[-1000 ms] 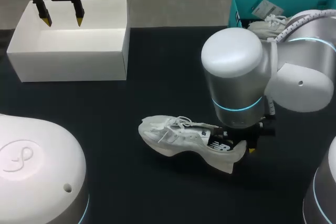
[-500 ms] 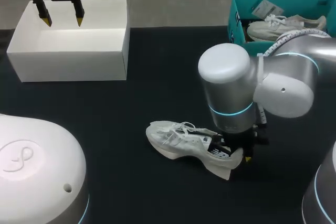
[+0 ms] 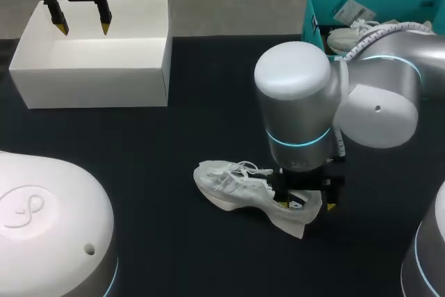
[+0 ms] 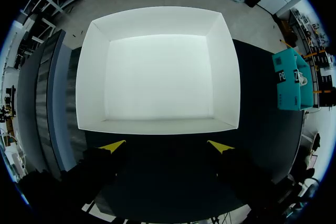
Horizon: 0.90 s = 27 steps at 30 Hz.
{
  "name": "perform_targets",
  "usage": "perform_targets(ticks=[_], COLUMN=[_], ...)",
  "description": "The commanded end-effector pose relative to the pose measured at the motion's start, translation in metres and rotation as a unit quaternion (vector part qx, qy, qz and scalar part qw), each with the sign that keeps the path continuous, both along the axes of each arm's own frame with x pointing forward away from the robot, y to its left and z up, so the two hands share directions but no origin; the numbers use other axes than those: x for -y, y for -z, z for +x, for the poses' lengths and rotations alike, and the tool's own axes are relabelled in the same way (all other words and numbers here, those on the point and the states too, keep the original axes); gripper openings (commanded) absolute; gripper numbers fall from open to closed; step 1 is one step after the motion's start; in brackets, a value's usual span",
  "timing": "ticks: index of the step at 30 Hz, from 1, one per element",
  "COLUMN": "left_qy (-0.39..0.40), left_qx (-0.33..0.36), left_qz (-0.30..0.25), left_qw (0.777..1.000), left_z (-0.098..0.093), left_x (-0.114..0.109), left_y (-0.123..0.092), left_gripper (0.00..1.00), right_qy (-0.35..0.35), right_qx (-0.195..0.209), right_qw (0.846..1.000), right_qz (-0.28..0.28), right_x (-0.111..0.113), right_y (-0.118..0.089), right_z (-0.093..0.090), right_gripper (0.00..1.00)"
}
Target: Take the shoe out of the shoebox, open the shoe tongue, remove and reinsert the insole, then place the shoe into the shoebox
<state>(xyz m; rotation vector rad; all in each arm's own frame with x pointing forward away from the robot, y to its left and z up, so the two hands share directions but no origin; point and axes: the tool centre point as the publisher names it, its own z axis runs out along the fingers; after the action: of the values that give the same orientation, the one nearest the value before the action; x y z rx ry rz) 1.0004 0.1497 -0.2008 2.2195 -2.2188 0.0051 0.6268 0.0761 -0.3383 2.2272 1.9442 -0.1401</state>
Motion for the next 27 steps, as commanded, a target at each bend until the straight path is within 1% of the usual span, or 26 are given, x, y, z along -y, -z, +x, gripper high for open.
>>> perform_targets(ticks=[1,2,3,4,17,18,19,20,21,23,24,26,27], left_qy=[0.0,0.0,0.0,0.0,0.0,0.0,0.0,0.0,0.0,0.0,0.0,0.0,0.0], left_qx=[0.0,0.0,0.0,0.0,0.0,0.0,0.0,0.0,0.0,0.0,0.0,0.0,0.0], left_qz=[0.001,0.001,0.001,0.001,0.001,0.001,0.001,0.001,0.001,0.001,0.001,0.001,0.001], left_qw=[1.0,1.0,1.0,1.0,1.0,1.0,1.0,1.0,1.0,1.0,1.0,1.0,1.0], left_z=[0.0,0.0,0.0,0.0,0.0,0.0,0.0,0.0,0.0,0.0,0.0,0.0,0.0], left_x=[0.0,0.0,0.0,0.0,0.0,0.0,0.0,0.0,0.0,0.0,0.0,0.0,0.0], left_y=[0.0,0.0,0.0,0.0,0.0,0.0,0.0,0.0,0.0,0.0,0.0,0.0,0.0], left_gripper=[1.0,1.0,1.0,1.0,1.0,1.0,1.0,1.0,1.0,1.0,1.0,1.0,1.0], right_qy=[-0.285,-0.349,-0.402,-0.404,-0.404,-0.464,-0.505,-0.538,-0.576,-0.627,-0.656,-0.708,-0.738], right_qx=[0.093,0.09,0.076,0.073,0.073,0.078,0.078,0.078,0.074,0.055,0.05,0.051,0.065], right_qw=[0.951,0.928,0.905,0.906,0.906,0.873,0.842,0.815,0.783,0.737,0.708,0.657,0.623], right_qz=[0.076,0.093,0.115,0.103,0.103,0.131,0.172,0.201,0.223,0.246,0.255,0.253,0.251], right_x=[0.014,0.016,0.02,0.025,0.025,0.017,0.011,0.009,0.007,0.006,0.007,0.01,0.013], right_y=[-0.033,-0.037,-0.039,-0.039,-0.039,-0.039,-0.039,-0.039,-0.037,-0.033,-0.031,-0.03,-0.03], right_z=[-0.029,-0.036,-0.04,-0.039,-0.039,-0.042,-0.045,-0.046,-0.047,-0.047,-0.047,-0.048,-0.05], right_gripper=[1.0,1.0,1.0,1.0,1.0,1.0,1.0,1.0,1.0,1.0,1.0,1.0,1.0])
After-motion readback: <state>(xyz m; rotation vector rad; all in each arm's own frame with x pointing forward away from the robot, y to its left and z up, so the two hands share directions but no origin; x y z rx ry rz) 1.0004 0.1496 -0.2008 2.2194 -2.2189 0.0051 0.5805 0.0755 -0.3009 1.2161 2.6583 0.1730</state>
